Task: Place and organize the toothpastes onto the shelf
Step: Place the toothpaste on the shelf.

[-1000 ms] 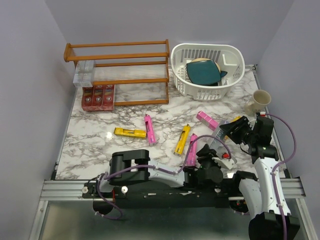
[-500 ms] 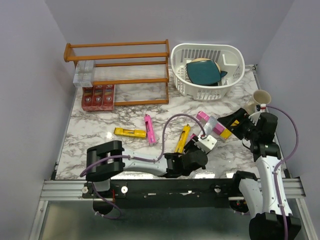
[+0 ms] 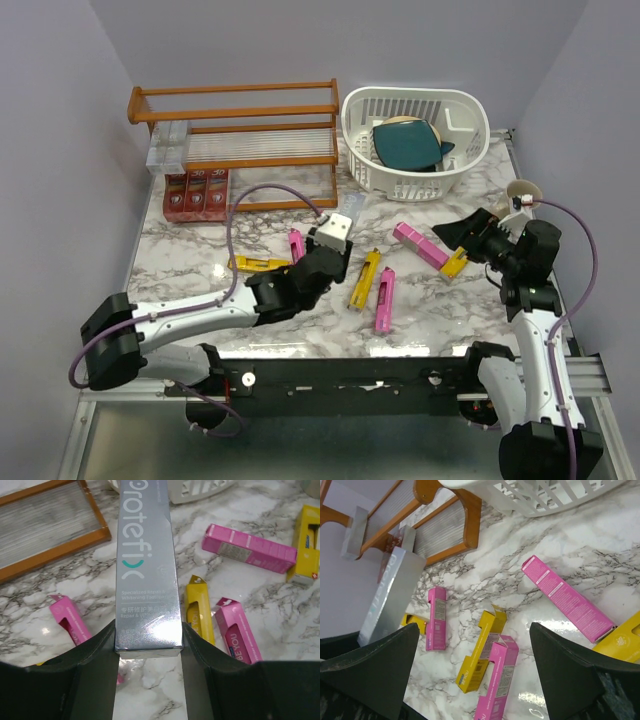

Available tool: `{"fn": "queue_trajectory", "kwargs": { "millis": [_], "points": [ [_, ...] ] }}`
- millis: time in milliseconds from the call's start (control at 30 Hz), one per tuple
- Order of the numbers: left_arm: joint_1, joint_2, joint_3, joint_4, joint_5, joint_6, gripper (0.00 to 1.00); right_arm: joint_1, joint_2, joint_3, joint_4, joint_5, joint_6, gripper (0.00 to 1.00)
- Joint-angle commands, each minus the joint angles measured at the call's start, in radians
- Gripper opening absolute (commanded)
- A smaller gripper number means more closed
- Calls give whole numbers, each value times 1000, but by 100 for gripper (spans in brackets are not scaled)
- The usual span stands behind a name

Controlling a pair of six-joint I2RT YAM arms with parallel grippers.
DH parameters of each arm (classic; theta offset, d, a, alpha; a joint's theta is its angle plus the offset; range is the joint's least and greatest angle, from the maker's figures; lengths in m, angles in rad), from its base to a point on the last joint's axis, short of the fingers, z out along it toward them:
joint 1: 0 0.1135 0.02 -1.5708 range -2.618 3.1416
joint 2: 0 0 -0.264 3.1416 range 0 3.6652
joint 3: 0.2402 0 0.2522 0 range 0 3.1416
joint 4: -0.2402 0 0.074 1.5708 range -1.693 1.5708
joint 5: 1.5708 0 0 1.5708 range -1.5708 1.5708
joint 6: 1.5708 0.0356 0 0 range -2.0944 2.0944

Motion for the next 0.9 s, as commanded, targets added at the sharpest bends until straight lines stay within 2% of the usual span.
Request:
{"fn": "queue_trajectory", "kwargs": {
  "millis": [0,133,167,267,567,867],
  "points": [
    [127,-119,18,-167,76,-26,24,12,31,-20,102,-40,-35,100],
    [277,-181,54,-256,150,3,25,28,54,-57,163,-35,-29,100],
    [346,-187,68,-298,183,3,25,31,60,-63,172,-38,-27,100],
    [441,-199,119,-343,202,21,25,37,77,-79,201,-37,-24,100],
    [638,-216,220,-394,254,142,25,51,161,-28,270,-31,-26,100],
    [820,-166,255,-342,362,204,25,60,206,-57,332,-87,-7,100]
  ]
}}
